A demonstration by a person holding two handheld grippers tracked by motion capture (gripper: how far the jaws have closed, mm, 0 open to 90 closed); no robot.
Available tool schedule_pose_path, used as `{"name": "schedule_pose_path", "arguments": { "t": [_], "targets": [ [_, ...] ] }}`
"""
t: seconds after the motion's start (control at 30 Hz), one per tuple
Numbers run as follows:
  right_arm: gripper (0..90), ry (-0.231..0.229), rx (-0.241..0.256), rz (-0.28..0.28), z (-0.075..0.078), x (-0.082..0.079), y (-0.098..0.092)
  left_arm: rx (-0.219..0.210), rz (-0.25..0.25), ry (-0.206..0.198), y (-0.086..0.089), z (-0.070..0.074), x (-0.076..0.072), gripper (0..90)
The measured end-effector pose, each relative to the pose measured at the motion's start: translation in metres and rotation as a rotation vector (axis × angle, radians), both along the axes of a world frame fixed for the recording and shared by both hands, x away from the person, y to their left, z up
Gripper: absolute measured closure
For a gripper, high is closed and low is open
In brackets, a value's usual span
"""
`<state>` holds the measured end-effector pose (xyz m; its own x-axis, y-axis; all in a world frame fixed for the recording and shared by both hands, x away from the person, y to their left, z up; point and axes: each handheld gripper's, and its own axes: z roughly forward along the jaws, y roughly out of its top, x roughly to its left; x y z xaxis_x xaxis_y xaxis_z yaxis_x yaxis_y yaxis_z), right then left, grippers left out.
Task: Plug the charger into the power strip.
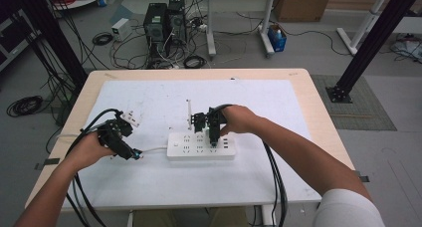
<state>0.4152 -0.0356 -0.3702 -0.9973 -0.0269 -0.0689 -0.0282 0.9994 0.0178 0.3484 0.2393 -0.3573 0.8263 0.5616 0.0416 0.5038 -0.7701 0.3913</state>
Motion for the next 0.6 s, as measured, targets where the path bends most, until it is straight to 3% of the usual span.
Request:
{"name": "schedule_pose_path", "arguments": {
  "t": [0.07,0.13,0.27,0.4,0.6],
  "targets": [
    [56.3,0.008,0.013,-0.002,0.000,0.001,-0.002,-0.002,0.000,-0.002,0.000,0.000,0.000,16.8],
    [37.0,0.019,0.019,-0.048,-0.001,0.004,-0.006,-0.009,0.000,-0.003,0.000,0.000,-0.001,16.9],
    [22.8,0.082,0.184,-0.192,0.015,0.013,-0.021,-0.020,0.007,-0.014,0.000,0.000,-0.002,16.8],
    [20.3,0.134,0.302,-0.290,0.030,0.023,-0.032,-0.033,0.014,-0.023,0.000,0.002,-0.003,16.9],
    [20.1,0.124,0.377,-0.373,0.039,0.029,-0.037,-0.048,0.026,-0.033,0.003,0.003,-0.003,16.9]
  ]
}}
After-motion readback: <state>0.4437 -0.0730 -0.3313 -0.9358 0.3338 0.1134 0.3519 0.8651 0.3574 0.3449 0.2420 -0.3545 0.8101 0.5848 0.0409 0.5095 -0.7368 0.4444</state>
